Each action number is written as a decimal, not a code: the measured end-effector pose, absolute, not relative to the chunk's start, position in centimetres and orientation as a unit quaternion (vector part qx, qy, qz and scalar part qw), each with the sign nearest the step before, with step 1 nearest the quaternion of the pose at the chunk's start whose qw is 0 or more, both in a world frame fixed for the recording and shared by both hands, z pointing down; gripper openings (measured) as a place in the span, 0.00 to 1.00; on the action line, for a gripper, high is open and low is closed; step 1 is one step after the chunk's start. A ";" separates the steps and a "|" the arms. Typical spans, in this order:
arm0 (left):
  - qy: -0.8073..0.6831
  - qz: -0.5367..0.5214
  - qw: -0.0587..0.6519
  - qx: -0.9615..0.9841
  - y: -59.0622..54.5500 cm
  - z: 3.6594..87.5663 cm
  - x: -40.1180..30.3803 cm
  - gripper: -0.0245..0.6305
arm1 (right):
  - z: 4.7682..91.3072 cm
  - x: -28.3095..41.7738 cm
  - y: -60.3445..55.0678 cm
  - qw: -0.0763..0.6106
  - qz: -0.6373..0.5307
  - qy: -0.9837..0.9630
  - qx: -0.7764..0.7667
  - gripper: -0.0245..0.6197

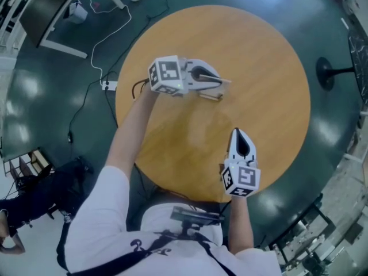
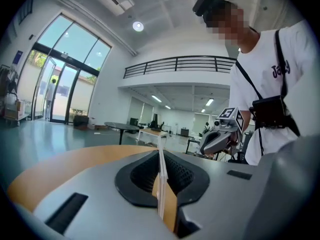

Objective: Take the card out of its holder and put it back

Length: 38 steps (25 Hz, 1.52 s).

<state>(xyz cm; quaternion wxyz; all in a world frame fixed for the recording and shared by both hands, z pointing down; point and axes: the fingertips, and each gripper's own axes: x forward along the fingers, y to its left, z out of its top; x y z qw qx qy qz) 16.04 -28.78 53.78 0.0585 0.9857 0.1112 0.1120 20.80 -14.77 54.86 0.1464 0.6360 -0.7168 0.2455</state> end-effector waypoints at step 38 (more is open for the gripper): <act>-0.433 0.024 0.023 0.901 -17.0 40.3 -0.1 0.08 | 38.4 9.5 -12.1 0.006 0.092 -0.740 0.666 0.07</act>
